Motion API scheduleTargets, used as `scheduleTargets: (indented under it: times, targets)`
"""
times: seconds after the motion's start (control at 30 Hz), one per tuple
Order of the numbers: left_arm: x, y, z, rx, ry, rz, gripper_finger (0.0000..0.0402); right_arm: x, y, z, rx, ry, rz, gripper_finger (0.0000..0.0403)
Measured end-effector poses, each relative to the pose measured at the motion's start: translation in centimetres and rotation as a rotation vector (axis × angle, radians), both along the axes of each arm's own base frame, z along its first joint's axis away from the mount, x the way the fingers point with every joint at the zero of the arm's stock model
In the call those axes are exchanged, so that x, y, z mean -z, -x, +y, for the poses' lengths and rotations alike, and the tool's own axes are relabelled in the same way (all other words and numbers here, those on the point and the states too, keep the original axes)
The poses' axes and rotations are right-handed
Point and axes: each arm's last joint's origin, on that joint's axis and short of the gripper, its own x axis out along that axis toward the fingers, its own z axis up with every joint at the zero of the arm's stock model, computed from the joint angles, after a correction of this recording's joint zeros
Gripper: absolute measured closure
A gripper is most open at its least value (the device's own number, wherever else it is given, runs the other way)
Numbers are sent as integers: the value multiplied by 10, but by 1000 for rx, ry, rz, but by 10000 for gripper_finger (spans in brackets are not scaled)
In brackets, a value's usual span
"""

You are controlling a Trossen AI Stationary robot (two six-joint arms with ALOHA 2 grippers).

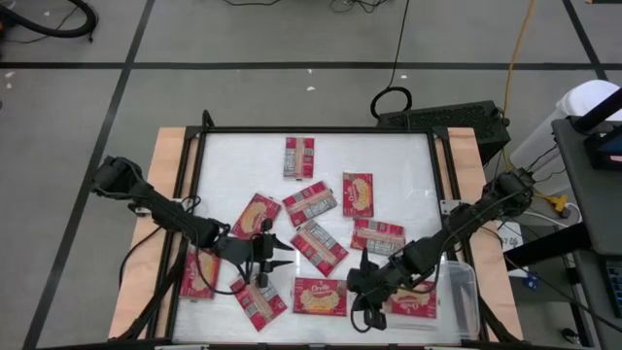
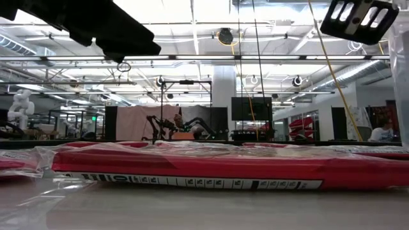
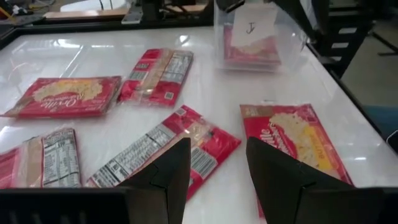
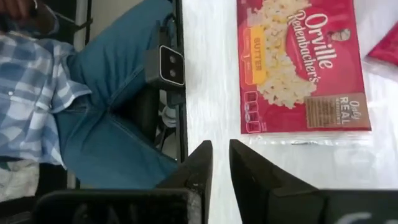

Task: Sort popcorn bags into baskets
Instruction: Adjust the transparent bin

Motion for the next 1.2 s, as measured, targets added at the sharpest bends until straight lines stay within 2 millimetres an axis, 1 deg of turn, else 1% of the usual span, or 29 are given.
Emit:
scheduleTargets:
  times: [0.2,0.3,0.37,0.47,0.6,0.77,0.87,1.07,1.2]
  targets:
    - [-1,0,0,2,0,-10,240,0,-8,-12,50,25,-15,293]
    - [-1,0,0,3,-5,-8,240,-4,-8,-17,105,-9,7,264]
    - [-1,0,0,6,-11,-9,240,-9,-6,-19,121,-56,21,251]
    - [-1,-1,0,9,-17,-14,240,-16,-3,-20,128,-108,33,242]
    - [-1,-1,0,9,-16,-17,240,-24,-2,-22,137,-125,4,241]
    - [-2,-1,0,8,-16,-17,240,-24,-4,-27,124,-91,-25,240]
    - [-1,-1,0,8,-17,-15,240,-24,-6,-29,138,-80,-33,231]
    - [-1,-1,0,8,-17,-16,240,-23,-3,-24,39,-35,-71,192]
    - [-1,-1,0,8,-17,-16,240,-23,-2,-22,-17,-8,-96,184]
